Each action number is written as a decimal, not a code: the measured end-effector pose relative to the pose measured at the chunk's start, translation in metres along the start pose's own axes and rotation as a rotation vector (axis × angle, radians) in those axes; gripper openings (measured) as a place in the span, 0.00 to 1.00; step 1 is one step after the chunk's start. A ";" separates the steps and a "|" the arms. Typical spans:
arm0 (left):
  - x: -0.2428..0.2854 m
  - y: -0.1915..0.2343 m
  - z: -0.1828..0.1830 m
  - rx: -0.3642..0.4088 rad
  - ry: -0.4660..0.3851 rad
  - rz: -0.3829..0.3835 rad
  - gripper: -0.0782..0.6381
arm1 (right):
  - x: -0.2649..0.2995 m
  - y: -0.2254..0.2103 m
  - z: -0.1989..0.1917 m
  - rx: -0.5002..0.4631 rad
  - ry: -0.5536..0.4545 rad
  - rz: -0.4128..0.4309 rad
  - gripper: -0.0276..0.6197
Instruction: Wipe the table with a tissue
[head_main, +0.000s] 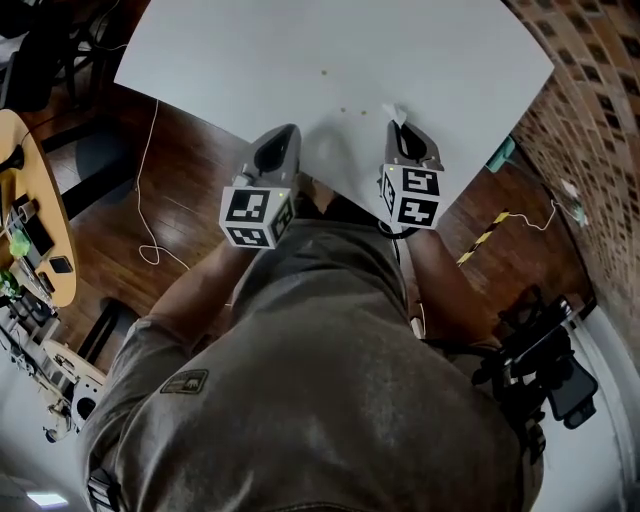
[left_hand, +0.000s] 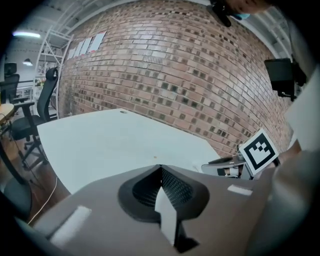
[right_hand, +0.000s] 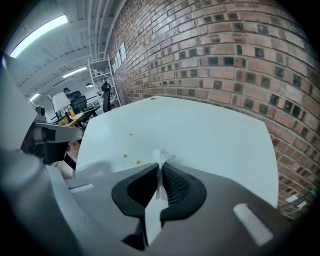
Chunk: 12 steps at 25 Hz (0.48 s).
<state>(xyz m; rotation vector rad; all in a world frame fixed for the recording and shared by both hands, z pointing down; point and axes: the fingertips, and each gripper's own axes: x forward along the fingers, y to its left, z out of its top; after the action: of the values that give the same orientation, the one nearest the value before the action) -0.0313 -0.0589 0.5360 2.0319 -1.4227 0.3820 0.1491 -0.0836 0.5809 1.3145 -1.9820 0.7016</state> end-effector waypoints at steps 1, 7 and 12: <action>0.001 0.003 0.001 -0.002 0.005 0.001 0.11 | 0.003 -0.001 -0.002 0.000 0.012 -0.007 0.09; 0.002 0.019 0.006 0.019 0.004 -0.011 0.11 | 0.010 -0.001 -0.008 0.005 0.060 -0.039 0.09; 0.002 0.026 0.006 0.005 0.014 -0.024 0.11 | 0.013 0.004 -0.009 -0.003 0.079 -0.044 0.09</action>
<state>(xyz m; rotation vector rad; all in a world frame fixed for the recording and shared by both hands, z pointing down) -0.0548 -0.0705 0.5410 2.0441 -1.3894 0.3891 0.1438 -0.0832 0.5958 1.3049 -1.8851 0.7185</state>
